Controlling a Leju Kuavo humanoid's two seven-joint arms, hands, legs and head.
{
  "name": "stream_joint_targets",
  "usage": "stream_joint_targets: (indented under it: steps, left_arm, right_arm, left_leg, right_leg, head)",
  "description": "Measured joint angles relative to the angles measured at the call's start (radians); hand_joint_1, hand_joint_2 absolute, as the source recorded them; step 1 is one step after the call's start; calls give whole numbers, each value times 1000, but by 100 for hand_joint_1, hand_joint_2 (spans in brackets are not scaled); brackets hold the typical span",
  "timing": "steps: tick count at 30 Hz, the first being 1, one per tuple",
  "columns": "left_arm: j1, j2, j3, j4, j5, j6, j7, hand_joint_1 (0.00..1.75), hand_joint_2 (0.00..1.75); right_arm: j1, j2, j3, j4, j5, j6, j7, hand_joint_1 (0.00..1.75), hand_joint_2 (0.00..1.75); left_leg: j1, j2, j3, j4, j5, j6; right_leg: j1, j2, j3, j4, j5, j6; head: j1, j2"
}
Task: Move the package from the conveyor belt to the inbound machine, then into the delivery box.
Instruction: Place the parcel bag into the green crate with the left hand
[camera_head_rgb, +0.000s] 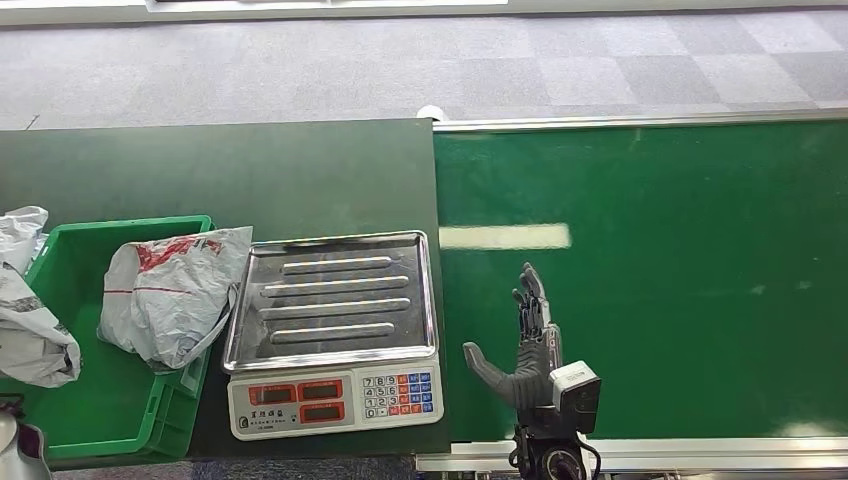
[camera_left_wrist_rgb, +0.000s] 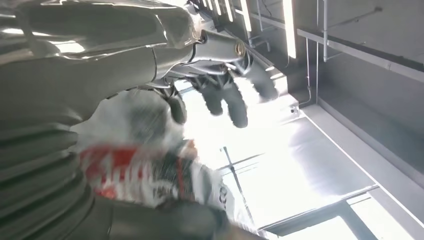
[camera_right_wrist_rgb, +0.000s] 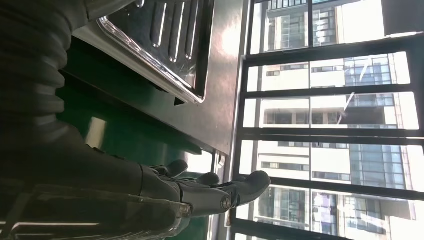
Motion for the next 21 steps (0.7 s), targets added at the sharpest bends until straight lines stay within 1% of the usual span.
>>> stream_joint_targets:
  steps: [8,21]
  left_arm:
    - [-25,-1,-3,60,7,-3,-10,0,175]
    - [-28,-1,-5,109,8,-4,-11,0,175]
  right_arm:
    - [0,0,-12,0,4,1,3,0,175]
    - [0,0,-23,2,7,7,3,0,175]
  left_leg:
    - [0,0,0,0,0,0]
    - [0,0,0,0,0,0]
  right_leg:
    - [0,0,0,0,0,0]
    - [0,0,0,0,0,0]
  head:
    - [0,0]
    - [0,0]
